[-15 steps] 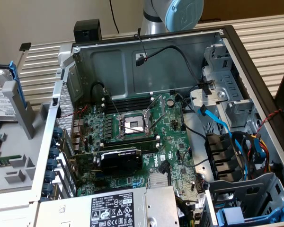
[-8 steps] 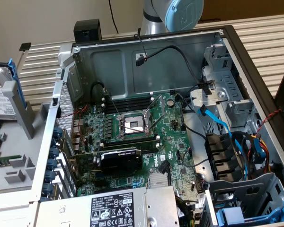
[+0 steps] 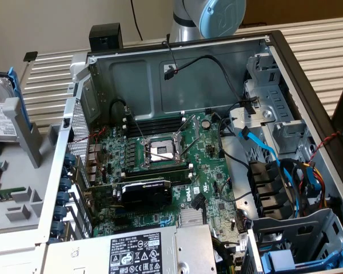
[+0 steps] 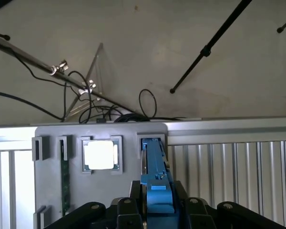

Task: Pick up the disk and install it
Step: 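Pick up the disk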

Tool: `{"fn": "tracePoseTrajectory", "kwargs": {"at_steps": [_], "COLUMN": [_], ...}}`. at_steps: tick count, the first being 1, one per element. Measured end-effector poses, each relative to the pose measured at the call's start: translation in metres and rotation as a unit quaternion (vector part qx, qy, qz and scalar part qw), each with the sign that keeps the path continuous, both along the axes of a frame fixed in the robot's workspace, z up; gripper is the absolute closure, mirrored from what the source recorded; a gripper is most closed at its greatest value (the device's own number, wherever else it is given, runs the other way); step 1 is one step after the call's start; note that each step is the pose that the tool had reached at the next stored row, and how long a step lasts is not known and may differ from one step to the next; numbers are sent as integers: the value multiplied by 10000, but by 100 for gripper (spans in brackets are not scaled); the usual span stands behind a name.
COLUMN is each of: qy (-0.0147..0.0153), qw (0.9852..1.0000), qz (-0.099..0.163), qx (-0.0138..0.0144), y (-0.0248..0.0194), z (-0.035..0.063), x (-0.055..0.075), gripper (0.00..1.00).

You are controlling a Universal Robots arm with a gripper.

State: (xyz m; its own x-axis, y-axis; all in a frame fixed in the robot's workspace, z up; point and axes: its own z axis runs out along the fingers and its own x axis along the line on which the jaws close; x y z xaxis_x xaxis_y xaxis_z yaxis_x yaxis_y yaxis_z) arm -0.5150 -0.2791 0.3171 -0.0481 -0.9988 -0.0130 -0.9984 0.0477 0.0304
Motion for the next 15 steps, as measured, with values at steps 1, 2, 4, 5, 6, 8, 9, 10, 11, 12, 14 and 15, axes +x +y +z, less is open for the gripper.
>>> {"fn": "tracePoseTrajectory", "kwargs": {"at_steps": [1,2,4,5,6,8,9,10,11,12,14,15], "qy": [0,0,0,0,0,0,0,0,0,0,0,0], "qw": [10000,10000,10000,10000,10000,10000,10000,10000,10000,10000,10000,10000], "qz": [0,0,0,0,0,0,0,0,0,0,0,0], "qx": [0,0,0,0,0,0,0,0,0,0,0,0], "y": [0,0,0,0,1,1,1,1,1,1,1,1], "z": [11,22,43,54,67,91,103,115,130,143,174,190], "x": [-1,-1,-2,-3,-3,-4,-5,-4,-5,-5,-5,-5], "gripper": [63,63,63,63,63,63,63,63,63,63,63,63]}}
